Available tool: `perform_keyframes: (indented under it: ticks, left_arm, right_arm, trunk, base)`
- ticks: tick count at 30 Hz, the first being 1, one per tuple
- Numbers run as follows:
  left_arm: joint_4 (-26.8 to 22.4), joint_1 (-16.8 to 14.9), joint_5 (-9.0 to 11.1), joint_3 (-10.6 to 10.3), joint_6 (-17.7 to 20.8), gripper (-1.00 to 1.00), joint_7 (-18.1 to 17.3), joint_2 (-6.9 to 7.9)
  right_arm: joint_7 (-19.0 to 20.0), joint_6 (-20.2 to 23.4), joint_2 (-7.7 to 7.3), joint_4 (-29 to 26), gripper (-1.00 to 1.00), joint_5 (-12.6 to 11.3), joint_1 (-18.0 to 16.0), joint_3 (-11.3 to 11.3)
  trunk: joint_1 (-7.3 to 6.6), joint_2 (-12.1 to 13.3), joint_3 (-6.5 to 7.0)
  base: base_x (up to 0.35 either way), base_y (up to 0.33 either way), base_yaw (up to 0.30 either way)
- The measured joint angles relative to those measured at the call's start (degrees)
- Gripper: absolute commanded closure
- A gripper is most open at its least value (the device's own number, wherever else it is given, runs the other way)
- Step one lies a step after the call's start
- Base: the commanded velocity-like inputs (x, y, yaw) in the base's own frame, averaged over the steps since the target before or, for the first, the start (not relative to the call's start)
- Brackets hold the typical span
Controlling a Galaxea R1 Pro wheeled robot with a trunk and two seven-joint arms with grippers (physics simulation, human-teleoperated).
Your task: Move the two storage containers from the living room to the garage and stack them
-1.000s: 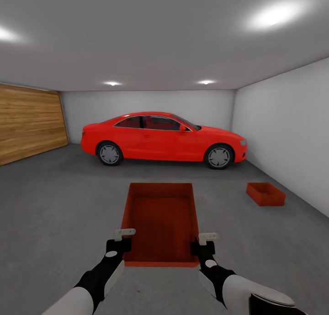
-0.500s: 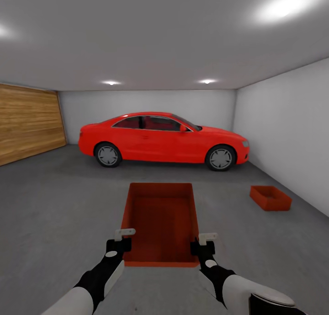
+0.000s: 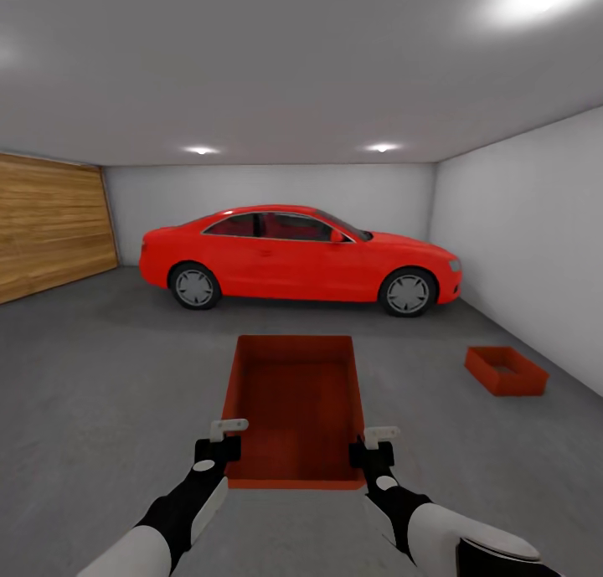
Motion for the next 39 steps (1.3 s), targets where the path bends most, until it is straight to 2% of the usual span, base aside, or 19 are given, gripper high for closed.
perform_keyframes:
  ticks: [39]
  left_arm:
    - [-0.01,0.02,-0.05,0.04,0.0,1.0,0.0,0.0]
  right_arm:
    - [0.01,0.02,0.0,-0.02,1.0,-0.19,0.0,0.19]
  trunk:
    - [0.0,0.01,0.0]
  base:
    - [0.32,0.0,0.0]
